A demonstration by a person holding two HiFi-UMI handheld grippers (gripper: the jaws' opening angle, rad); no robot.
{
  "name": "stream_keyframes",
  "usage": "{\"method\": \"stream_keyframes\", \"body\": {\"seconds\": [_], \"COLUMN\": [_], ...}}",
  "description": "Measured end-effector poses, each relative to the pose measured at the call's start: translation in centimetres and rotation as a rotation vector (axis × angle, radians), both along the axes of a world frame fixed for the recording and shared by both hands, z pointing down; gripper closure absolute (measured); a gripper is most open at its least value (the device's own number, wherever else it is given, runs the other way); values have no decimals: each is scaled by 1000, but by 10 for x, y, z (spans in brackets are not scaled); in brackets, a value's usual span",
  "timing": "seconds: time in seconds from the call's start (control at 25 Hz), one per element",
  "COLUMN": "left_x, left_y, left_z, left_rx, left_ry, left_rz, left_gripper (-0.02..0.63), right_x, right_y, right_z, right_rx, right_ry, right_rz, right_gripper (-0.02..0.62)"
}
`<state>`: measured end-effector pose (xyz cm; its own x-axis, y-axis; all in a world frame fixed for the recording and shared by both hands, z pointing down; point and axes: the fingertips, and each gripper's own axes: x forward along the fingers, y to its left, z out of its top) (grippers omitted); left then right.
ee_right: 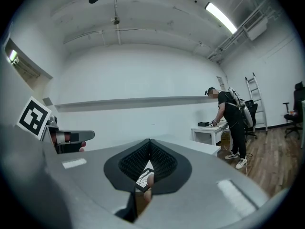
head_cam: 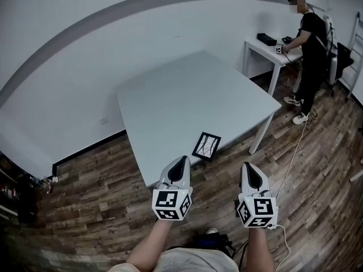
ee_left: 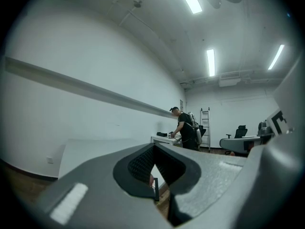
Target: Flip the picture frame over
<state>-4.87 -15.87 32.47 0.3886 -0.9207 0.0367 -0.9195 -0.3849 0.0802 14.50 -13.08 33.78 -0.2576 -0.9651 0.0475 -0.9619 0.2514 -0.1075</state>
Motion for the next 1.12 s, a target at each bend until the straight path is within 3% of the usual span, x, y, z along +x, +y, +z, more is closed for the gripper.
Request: {"method": "stream_keyframes", "body": {"seconds": [0.24,0.52,0.64,0.92,1.12], "left_x": [18,20,20,11,9], "left_y": [-33,-65,-71,-89,-97], "left_z": [5,17,25,65,87], "left_rx": [11,5,8,-49,-48], "left_ry": [-4,4,7,-2,-18], "left_rz": [-7,20,48,70,86], "left_gripper": [605,606,604,606,604], "right_x": [20,3,-6,-39,-59], "right_y": [-36,-71,-79,-101,-114], "right_z": [9,22,37,110,160], "right_rx": [-16,-69,-114,-336,-464], "right_ry": [-9,18,-18,-281,-549], "right_rz": [-3,-27,-36,-132,-202], "right_gripper": [569,569,569,569,559]}}
